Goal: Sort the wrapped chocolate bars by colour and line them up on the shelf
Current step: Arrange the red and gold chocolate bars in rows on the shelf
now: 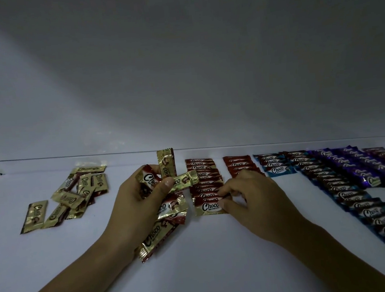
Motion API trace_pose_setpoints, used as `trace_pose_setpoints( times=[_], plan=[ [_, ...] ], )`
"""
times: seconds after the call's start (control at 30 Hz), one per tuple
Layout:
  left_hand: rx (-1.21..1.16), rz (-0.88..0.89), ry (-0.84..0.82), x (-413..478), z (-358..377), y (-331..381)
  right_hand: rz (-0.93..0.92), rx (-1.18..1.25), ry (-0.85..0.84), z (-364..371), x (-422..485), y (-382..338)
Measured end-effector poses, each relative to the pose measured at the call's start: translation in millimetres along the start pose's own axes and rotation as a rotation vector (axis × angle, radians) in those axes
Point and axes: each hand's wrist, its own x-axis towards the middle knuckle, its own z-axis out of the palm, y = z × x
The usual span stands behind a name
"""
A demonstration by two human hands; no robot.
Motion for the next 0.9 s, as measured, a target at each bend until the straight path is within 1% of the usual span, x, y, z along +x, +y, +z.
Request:
trace_pose_setpoints(
  times=[0.13, 0.27, 0.4, 0.7, 0.9],
  plan=[
    [-0.047, -0.026, 0.027, 0.4, 0.1, 5.1, -0.008, -0.011, -0.006, 1.4, 0.6, 1.1],
    [-0.052, -0.029, 0.116, 5.8, -7.1, 11.1, -0.011, -0.002, -0.005, 2.2, 1.0, 1.1],
    [-0.076, -0.069, 0.144, 6.8, -7.4, 11.4, -0.024, -0.005, -0.006, 3.5, 1.5, -1.7],
    [-0.074, -0.071, 0.118, 5.3, -4.7, 9.9, -0.030, -0.009, -0.063, 2.5, -1.1, -5.7],
    [-0.112, -0.066, 0.062, 3.3, -1.0, 7.6, -0.015, 0.008, -0.033, 4.1, 0.4, -9.6]
  ],
)
